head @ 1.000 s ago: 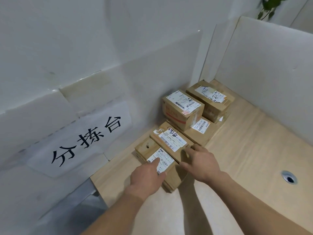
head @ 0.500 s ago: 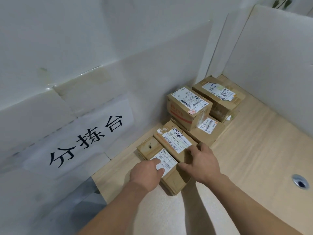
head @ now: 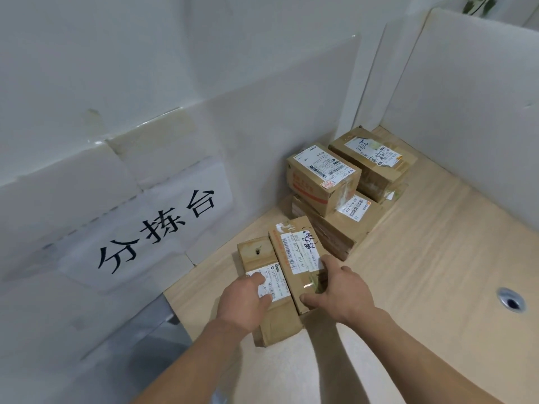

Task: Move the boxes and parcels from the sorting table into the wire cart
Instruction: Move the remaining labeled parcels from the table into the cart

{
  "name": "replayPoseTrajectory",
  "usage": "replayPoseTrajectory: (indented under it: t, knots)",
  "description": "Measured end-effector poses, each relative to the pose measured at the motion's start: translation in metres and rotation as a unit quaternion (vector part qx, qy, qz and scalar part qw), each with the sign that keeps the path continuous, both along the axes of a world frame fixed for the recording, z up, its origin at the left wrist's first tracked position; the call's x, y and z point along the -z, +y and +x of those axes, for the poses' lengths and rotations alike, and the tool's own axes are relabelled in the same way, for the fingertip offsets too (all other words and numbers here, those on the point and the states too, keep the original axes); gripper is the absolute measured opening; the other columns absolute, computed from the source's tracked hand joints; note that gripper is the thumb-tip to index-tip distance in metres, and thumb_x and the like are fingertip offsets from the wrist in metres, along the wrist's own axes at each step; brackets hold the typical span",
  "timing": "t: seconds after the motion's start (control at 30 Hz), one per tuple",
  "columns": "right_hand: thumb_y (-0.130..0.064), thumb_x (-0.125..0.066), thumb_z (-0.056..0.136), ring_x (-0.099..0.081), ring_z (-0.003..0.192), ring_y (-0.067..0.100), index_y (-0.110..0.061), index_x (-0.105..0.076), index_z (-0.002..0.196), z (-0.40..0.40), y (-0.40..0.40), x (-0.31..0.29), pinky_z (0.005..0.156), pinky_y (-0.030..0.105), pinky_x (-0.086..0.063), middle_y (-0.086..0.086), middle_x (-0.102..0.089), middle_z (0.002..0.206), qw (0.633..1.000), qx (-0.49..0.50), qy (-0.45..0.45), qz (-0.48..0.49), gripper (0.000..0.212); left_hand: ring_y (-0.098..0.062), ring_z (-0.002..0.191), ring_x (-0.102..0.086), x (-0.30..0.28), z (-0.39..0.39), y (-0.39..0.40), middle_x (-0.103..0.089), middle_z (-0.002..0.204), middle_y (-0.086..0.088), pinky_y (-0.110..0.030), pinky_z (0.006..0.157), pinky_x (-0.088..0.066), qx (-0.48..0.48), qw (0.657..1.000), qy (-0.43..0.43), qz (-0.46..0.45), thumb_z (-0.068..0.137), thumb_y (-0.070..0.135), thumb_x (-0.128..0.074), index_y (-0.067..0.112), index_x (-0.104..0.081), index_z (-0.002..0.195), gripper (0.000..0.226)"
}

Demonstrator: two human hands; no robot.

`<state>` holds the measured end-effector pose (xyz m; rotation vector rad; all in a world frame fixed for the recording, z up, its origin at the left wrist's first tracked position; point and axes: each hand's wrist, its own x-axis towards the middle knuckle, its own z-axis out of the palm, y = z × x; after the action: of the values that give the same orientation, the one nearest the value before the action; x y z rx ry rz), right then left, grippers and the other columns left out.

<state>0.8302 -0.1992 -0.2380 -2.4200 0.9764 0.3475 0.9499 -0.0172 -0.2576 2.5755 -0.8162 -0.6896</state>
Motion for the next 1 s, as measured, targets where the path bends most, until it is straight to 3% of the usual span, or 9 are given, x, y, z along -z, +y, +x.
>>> replayPoseTrajectory:
  t: [0.1,0.17,0.3,0.47,0.6,0.77,1.0]
  knots:
    - [-0.071,-0.078,0.061,-0.059,0.095,0.02,-0.032,-0.014,0.148,-0.019,0.009,0.009,0.075,0.031,-0.046,-0.002,-0.058,0.109,0.998,0.023,-0.005,0.053,0.115,-0.016,0.114,-0.058,0.003,-0.017,0.01,-0.06,0.131,-0.001,-0.022,0.09,-0.044,-0.017,0.999,0.009,-0.041,0.097,0.027,-0.062,0.019,-0.057,0.137,0.041]
    - [-0.077,-0.075,0.051,-0.061,0.094,0.019,-0.028,-0.015,0.147,-0.034,0.015,0.015,0.072,0.031,-0.047,-0.003,-0.06,0.11,0.997,0.032,0.0,0.067,0.123,-0.015,0.114,-0.058,0.005,-0.029,0.018,-0.06,0.132,0.0,-0.019,0.09,-0.042,-0.026,0.998,0.011,-0.057,0.096,0.024,-0.064,0.018,-0.058,0.137,0.041]
    - [-0.075,-0.075,0.048,-0.062,0.096,0.014,-0.029,-0.037,0.127,-0.071,0.025,0.021,0.075,0.031,-0.05,-0.01,-0.064,0.111,0.994,0.033,-0.012,0.104,0.099,-0.015,0.111,-0.06,0.007,-0.06,0.034,-0.063,0.129,0.0,-0.025,0.094,-0.047,-0.041,0.995,0.031,-0.083,0.094,0.017,-0.067,0.018,-0.06,0.132,0.039]
    - [-0.077,-0.075,0.044,-0.065,0.099,0.007,-0.031,-0.047,0.127,-0.121,0.041,0.026,0.084,0.03,-0.054,-0.018,-0.067,0.112,0.988,0.044,-0.022,0.147,0.099,-0.014,0.113,-0.059,0.002,-0.11,0.052,-0.061,0.133,0.004,-0.026,0.094,-0.048,-0.051,0.993,0.039,-0.103,0.094,0.013,-0.064,0.026,-0.044,0.146,0.057]
    - [-0.077,-0.074,0.045,-0.065,0.098,0.007,-0.031,-0.048,0.128,-0.158,0.052,0.027,0.081,0.028,-0.053,-0.018,-0.067,0.112,0.985,0.037,-0.033,0.163,0.098,-0.017,0.108,-0.062,-0.001,-0.147,0.061,-0.063,0.13,0.002,-0.029,0.086,-0.052,-0.059,0.994,0.029,-0.083,0.094,0.013,-0.063,0.028,-0.031,0.15,0.066]
    - [-0.069,-0.077,0.051,-0.064,0.099,0.006,-0.03,-0.047,0.127,-0.193,0.06,0.027,0.081,0.027,-0.051,-0.017,-0.065,0.112,0.981,0.04,-0.034,0.185,0.09,-0.019,0.107,-0.064,-0.004,-0.182,0.067,-0.065,0.127,0.002,-0.032,0.083,-0.053,-0.076,0.994,0.033,-0.065,0.093,0.015,-0.062,0.025,-0.032,0.147,0.063]
    - [-0.069,-0.08,0.051,-0.065,0.098,0.002,-0.032,-0.051,0.125,-0.221,0.067,0.03,0.086,0.027,-0.054,-0.018,-0.068,0.11,0.97,0.069,-0.037,0.231,0.088,-0.019,0.111,-0.063,0.003,-0.202,0.068,-0.065,0.129,0.002,-0.024,0.08,-0.047,-0.118,0.99,0.059,-0.054,0.093,0.016,-0.065,0.02,-0.038,0.144,0.058]
